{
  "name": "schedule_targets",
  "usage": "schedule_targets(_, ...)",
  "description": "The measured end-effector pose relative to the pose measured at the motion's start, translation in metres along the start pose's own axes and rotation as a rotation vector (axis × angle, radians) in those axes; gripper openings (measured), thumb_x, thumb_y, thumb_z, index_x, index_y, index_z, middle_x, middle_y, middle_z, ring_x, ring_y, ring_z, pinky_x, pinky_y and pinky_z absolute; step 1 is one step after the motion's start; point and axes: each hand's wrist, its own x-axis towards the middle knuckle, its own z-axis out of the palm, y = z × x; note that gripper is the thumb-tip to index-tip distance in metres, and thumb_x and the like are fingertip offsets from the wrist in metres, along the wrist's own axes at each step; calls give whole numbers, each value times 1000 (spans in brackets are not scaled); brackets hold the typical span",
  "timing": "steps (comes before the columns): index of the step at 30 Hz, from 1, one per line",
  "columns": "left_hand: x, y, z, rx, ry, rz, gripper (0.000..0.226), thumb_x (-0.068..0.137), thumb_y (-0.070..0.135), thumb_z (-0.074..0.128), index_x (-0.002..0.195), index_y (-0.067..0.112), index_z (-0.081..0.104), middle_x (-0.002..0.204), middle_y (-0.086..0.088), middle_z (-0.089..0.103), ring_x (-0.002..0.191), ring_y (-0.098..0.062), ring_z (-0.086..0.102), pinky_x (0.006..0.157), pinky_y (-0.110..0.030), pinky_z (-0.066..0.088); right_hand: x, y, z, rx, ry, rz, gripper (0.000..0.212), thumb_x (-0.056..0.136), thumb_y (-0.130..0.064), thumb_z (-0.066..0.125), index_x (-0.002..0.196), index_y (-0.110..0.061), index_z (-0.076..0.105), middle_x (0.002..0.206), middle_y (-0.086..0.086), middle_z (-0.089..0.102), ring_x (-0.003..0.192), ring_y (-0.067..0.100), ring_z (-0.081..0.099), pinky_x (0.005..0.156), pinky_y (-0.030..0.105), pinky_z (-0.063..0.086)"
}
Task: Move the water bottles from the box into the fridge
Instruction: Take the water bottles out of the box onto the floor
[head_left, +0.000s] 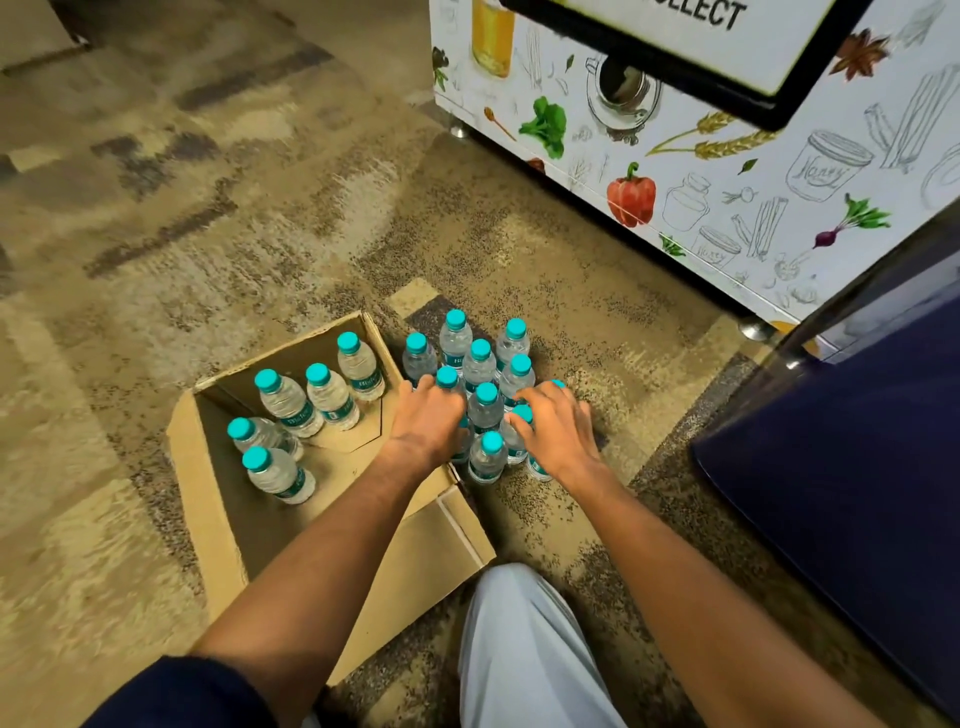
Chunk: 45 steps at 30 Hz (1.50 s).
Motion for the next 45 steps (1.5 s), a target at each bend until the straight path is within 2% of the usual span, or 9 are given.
schedule_targets(8, -39, -45, -9, -168, 175, -51, 45, 95, 46, 50, 132, 20, 50, 129, -7, 57, 114, -27, 48, 89, -41, 42, 8, -51, -17, 122, 163, -130, 31, 96, -33, 57, 123, -16, 62, 121, 7, 58, 113, 29, 52, 93, 45, 42)
schedule_targets(13, -82, -105, 4, -97, 119, -223, 44, 95, 45, 49, 130, 18, 51, 126, -10, 57, 112, -29, 50, 86, -41, 43, 9, -110, -3, 168, 147, -286, 26, 93, -28, 62, 117, -17, 63, 115, 7, 57, 106, 29, 54, 90, 47, 45)
schedule_targets(19, -113, -159, 25, -66, 51, -329, 48, 93, 43, 55, 134, 18, 49, 124, -9, 58, 107, -25, 51, 86, -36, 48, 15, -176, 31, 151, 12, -359, 37, 96, -25, 58, 132, -19, 55, 131, 4, 49, 119, 24, 49, 101, 47, 42)
schedule_targets(24, -113, -177, 37, -58, 18, -292, 36, 92, 37, 55, 123, 18, 56, 118, -11, 62, 106, -28, 54, 81, -38, 50, 39, -207, 59, 92, -66, -402, 55, 94, -12, 58, 145, -22, 41, 154, 5, 32, 134, 27, 40, 109, 42, 39)
schedule_targets(29, -111, -184, 50, -5, -13, -249, 36, 92, 35, 58, 124, 19, 56, 115, -12, 63, 105, -28, 55, 81, -36, 49, 68, -219, 81, 34, -122, -393, 68, 90, 0, 60, 149, -26, 35, 160, 2, 23, 138, 30, 38, 108, 45, 41)
schedule_targets(34, -108, -191, 53, -8, -35, -221, 40, 91, 35, 58, 128, 19, 54, 117, -11, 61, 106, -26, 54, 83, -35, 50, 65, -225, 82, 12, -155, -375, 51, 87, 7, 57, 132, -14, 50, 140, 12, 36, 114, 33, 55, 94, 41, 50)
schedule_targets(37, -112, -192, 53, -55, -54, -225, 42, 91, 35, 60, 129, 19, 51, 117, -10, 60, 105, -23, 53, 85, -33, 49, 48, -223, 83, 26, -160, -368, 42, 87, 8, 58, 123, -12, 49, 128, 14, 38, 100, 31, 58, 77, 34, 44)
schedule_targets(42, -122, -191, 38, -192, 12, -167, 34, 89, 35, 60, 116, 16, 53, 106, -8, 59, 98, -22, 54, 80, -31, 50, 28, -209, 69, 116, -222, -385, 41, 91, -2, 60, 127, -14, 46, 126, 11, 37, 103, 28, 55, 89, 37, 49)
schedule_targets(45, -122, -190, 10, -279, 79, -97, 33, 90, 37, 58, 114, 14, 53, 100, -5, 56, 84, -18, 56, 74, -30, 53, 28, -203, 40, 123, -198, -513, 32, 100, -16, 51, 131, -16, 44, 123, 9, 39, 103, 26, 53, 91, 44, 49)
